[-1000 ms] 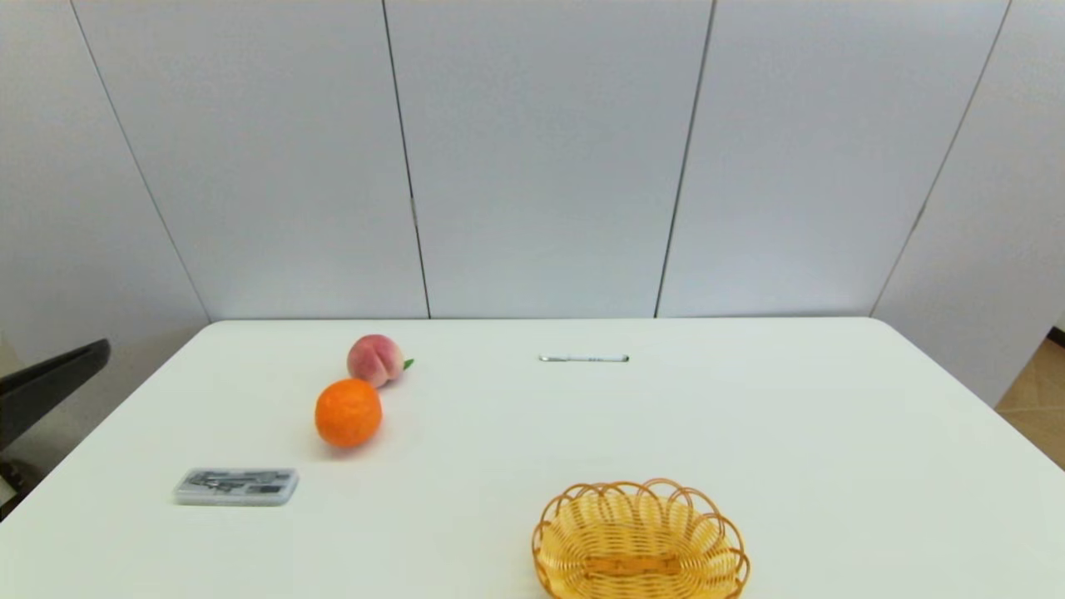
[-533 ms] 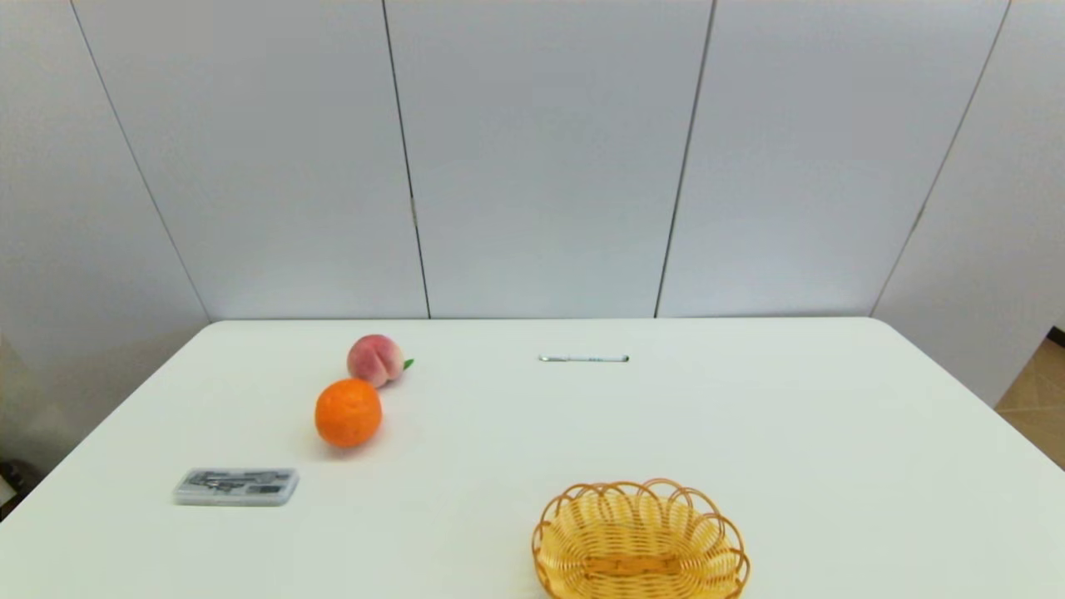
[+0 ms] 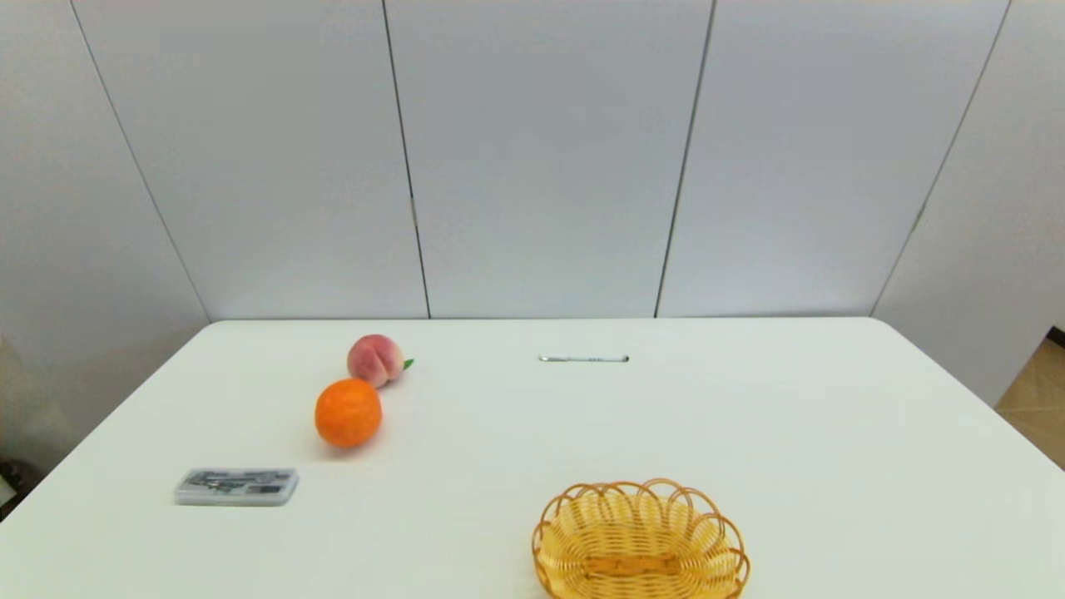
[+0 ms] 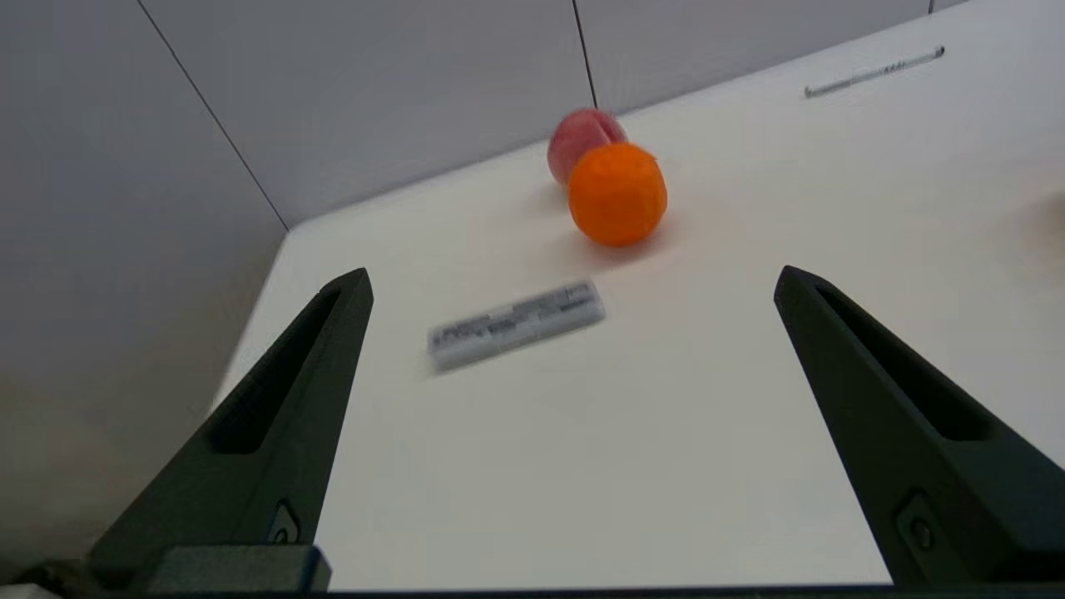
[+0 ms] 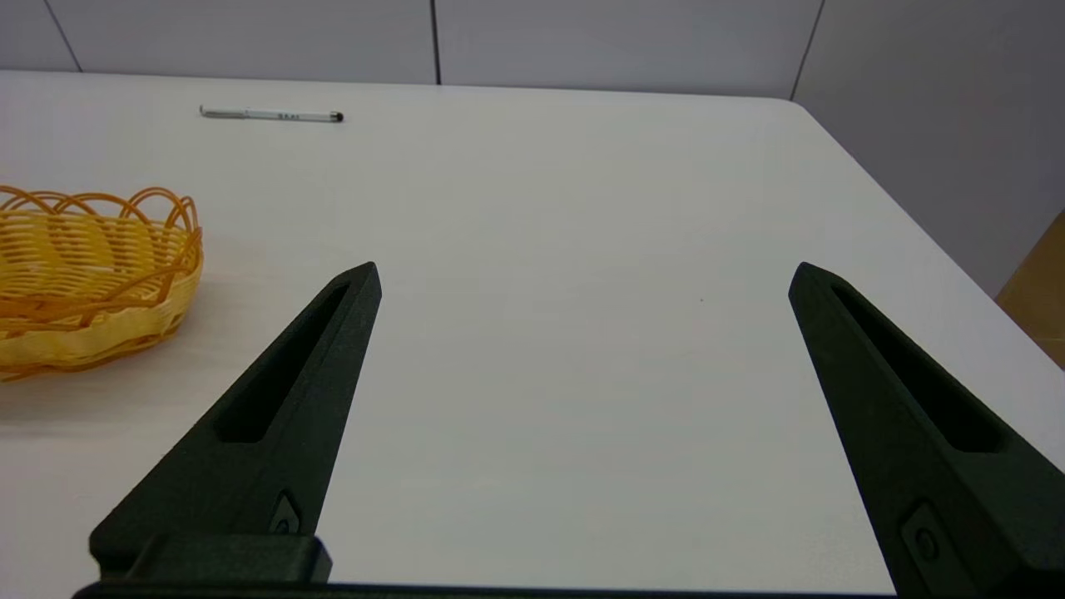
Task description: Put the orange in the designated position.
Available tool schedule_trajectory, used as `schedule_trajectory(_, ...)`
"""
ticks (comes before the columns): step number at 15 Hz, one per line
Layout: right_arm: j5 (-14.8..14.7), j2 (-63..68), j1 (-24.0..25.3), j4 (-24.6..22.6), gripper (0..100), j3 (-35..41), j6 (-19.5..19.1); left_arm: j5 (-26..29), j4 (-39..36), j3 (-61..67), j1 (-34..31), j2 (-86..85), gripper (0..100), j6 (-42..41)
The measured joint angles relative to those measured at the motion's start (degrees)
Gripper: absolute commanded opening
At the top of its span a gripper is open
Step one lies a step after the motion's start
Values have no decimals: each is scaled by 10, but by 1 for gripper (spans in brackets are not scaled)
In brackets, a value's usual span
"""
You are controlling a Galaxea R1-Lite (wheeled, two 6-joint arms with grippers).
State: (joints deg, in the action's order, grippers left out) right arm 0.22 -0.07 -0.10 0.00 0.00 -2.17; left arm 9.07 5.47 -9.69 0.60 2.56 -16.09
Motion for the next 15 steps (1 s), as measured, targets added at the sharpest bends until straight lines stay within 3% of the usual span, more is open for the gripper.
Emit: schedule_trajectory(15,0,0,0,0,100,0,0,-66,-9,79,-1,-27,100,125)
